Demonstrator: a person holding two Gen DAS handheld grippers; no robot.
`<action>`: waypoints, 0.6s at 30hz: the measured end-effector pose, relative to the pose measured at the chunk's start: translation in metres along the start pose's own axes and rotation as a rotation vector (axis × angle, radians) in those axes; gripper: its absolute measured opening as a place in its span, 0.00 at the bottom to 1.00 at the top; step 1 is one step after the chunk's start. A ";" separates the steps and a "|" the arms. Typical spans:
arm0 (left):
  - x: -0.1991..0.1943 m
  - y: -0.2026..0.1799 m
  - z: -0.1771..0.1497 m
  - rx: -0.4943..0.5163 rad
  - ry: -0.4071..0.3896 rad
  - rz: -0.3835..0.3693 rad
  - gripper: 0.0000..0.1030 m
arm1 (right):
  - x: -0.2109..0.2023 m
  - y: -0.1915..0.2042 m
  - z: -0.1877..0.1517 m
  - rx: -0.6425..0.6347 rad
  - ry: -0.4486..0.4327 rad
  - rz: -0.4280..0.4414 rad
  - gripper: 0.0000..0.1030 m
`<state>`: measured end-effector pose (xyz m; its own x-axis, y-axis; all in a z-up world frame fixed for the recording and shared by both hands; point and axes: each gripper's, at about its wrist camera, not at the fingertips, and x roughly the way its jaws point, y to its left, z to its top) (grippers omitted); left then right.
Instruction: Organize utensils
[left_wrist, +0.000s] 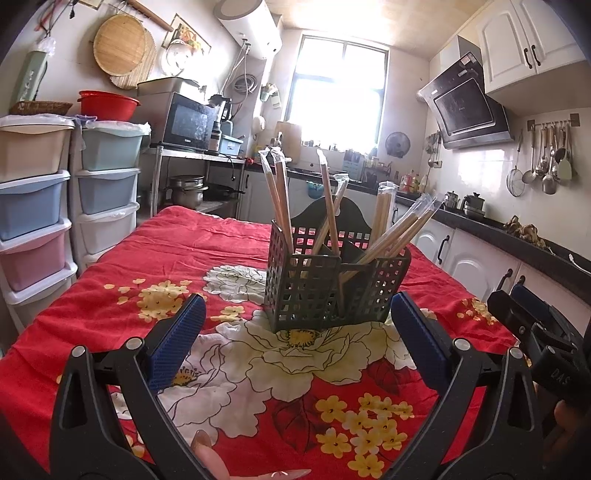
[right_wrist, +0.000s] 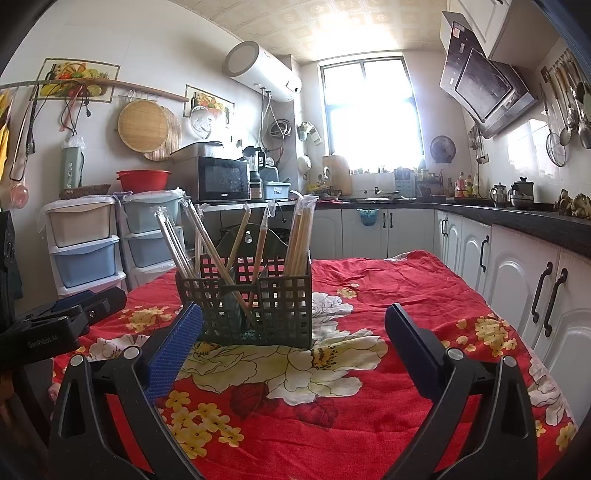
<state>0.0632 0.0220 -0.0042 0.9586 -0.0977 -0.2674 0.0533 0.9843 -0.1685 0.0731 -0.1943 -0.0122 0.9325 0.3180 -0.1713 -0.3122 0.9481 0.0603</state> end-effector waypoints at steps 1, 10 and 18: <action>0.000 0.000 0.000 0.000 0.000 -0.001 0.90 | 0.000 0.000 0.000 0.000 0.000 0.001 0.94; 0.001 -0.001 0.001 0.000 -0.001 0.001 0.90 | 0.000 0.000 0.000 0.000 0.000 0.001 0.94; 0.000 -0.001 0.000 -0.002 0.002 0.000 0.90 | 0.000 0.000 0.000 0.000 0.001 0.000 0.94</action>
<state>0.0637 0.0214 -0.0040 0.9582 -0.0980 -0.2689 0.0530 0.9840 -0.1700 0.0733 -0.1943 -0.0124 0.9322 0.3184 -0.1724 -0.3127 0.9480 0.0602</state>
